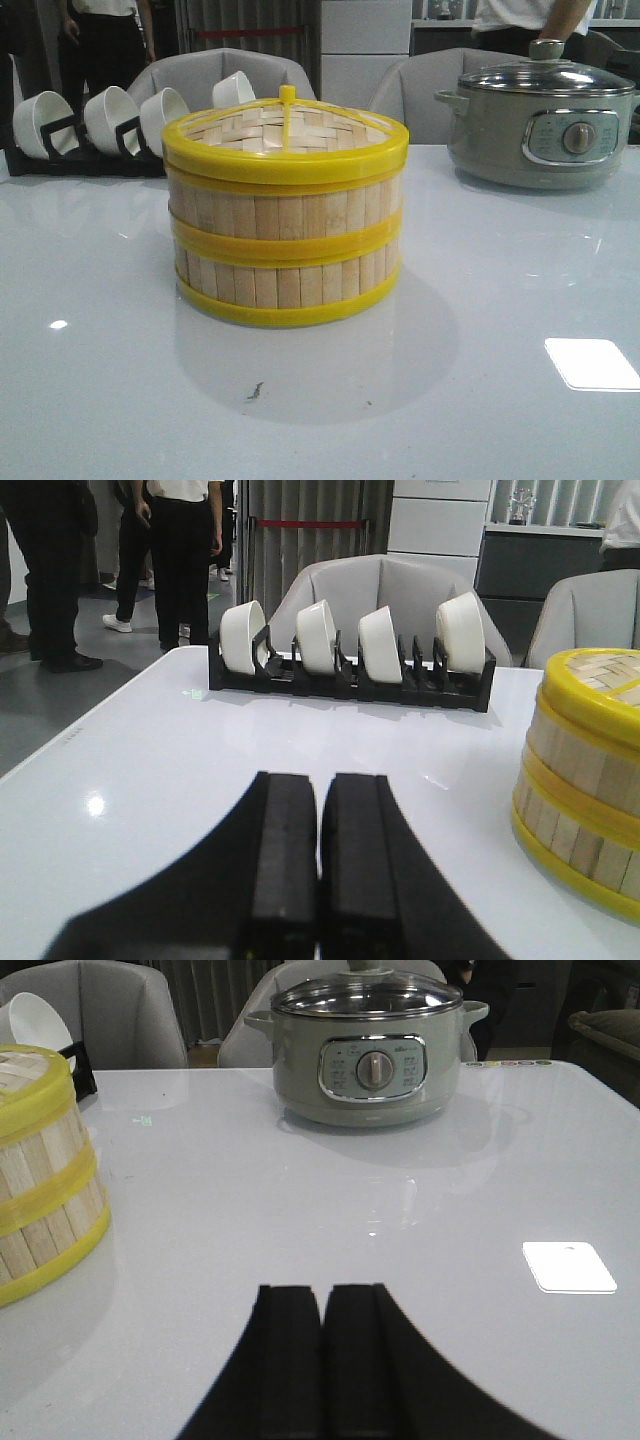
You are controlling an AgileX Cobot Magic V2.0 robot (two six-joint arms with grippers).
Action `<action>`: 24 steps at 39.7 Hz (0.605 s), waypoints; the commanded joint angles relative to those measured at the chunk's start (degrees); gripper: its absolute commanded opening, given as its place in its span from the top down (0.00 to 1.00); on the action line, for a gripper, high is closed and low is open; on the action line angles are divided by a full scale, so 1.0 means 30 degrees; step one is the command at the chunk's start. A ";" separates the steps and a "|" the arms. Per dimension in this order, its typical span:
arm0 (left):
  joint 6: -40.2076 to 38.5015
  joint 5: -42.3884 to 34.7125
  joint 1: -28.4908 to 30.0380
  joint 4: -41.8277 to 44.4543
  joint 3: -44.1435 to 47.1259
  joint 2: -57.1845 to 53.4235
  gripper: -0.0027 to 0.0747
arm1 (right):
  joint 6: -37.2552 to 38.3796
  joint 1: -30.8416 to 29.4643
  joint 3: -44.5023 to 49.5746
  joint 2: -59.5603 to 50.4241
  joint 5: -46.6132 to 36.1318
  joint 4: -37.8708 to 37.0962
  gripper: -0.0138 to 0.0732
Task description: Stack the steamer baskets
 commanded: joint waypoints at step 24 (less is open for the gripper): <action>-0.0108 -0.1758 0.0002 0.0006 0.0017 -0.0223 0.84 | -0.0162 0.0027 -0.0276 -0.0397 -0.1704 -0.0303 0.78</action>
